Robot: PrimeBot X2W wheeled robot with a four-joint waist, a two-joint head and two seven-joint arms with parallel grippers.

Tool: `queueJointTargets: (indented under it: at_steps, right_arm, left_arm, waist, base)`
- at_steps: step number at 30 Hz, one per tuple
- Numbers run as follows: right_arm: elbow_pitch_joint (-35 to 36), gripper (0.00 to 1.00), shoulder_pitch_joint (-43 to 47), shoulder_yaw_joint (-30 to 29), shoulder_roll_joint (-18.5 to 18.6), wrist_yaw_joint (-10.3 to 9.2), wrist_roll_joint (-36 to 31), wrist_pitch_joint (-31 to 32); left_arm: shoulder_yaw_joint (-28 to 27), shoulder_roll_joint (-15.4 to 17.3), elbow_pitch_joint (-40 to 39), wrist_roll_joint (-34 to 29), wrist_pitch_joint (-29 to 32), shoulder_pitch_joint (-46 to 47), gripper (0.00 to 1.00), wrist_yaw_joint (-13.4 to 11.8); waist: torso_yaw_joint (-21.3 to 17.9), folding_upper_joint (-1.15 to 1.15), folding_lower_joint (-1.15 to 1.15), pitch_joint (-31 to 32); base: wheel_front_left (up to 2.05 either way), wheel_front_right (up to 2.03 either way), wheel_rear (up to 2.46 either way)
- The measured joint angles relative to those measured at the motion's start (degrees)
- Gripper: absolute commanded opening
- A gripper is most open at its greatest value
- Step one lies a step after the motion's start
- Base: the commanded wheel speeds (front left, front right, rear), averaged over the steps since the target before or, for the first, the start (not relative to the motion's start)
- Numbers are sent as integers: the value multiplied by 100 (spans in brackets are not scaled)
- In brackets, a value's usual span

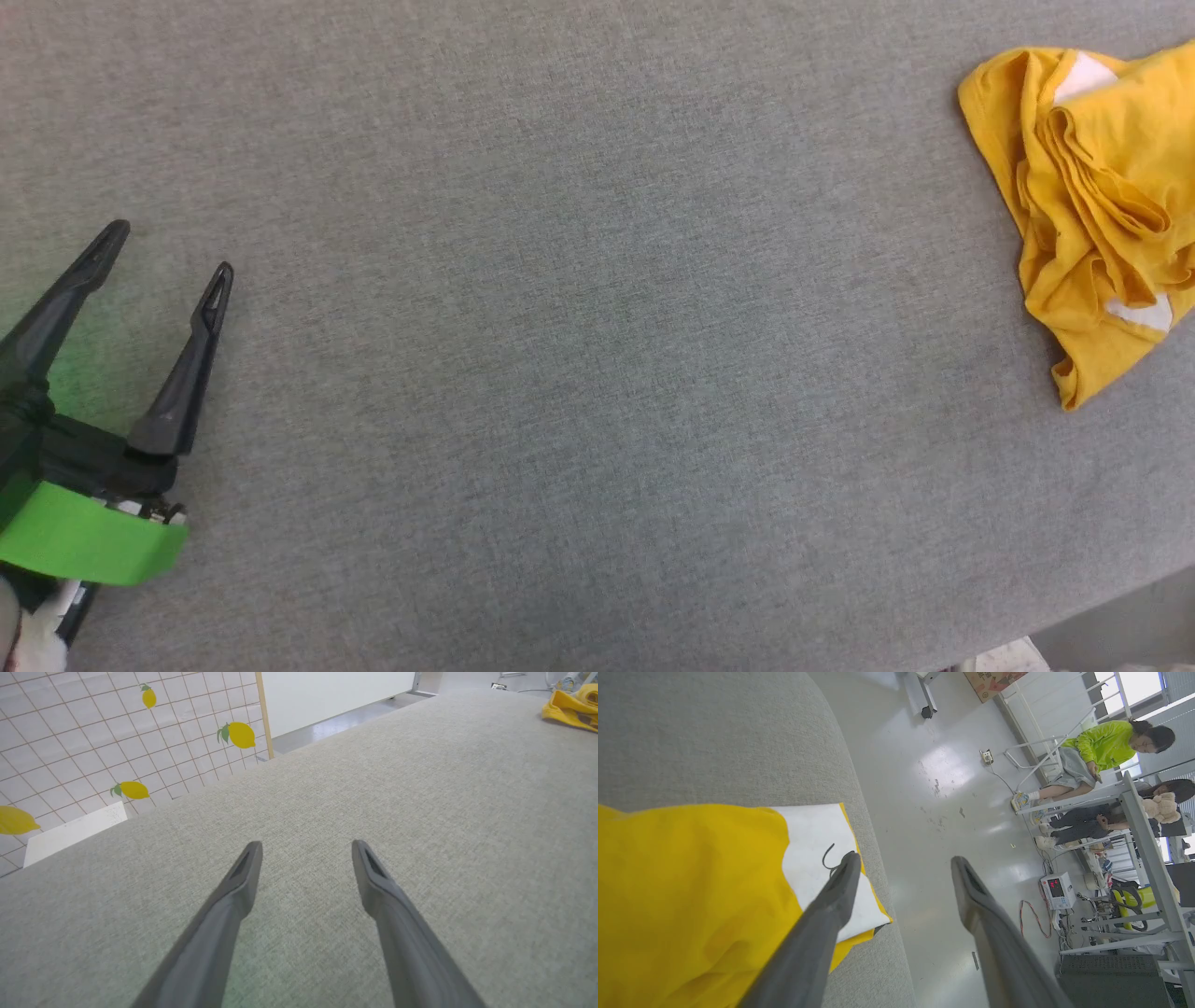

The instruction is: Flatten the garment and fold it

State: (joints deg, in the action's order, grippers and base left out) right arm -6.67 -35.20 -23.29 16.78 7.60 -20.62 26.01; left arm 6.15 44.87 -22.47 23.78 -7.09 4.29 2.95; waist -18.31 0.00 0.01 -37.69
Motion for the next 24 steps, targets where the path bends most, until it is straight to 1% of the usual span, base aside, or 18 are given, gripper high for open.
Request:
queueJointTargets:
  at_steps: [5,7,11,15,21,24]
  right_arm:
    - [-45,100,69,-90,-147,0,163,-294]
    - [-63,100,140,-125,-259,0,291,-498]
    - [-123,100,324,-190,-500,0,638,-926]
    - [-142,100,721,-170,-693,0,905,-1336]
    - [0,100,1434,-135,-1191,-1,1135,-2029]
    - [29,100,1833,-20,-1330,0,1263,-2248]
  left_arm:
    - [94,-330,333,51,-243,140,100,-103]
    - [141,-446,467,51,-341,179,100,-153]
    - [215,-786,664,71,-528,235,100,-235]
    - [267,-1040,902,94,-617,251,100,-341]
    - [388,-1425,1345,94,-699,225,100,-475]
    - [393,-1601,1518,93,-720,158,100,-579]
  waist:
    - [77,0,0,221]
    - [115,0,0,328]
    - [228,0,-1,581]
    - [391,0,-1,860]
    - [700,0,-1,1317]
    - [869,0,-1,1563]
  base:
    - [0,0,0]
    - [0,0,0]
    - [0,0,0]
    - [0,0,0]
    - [0,0,0]
    - [0,0,0]
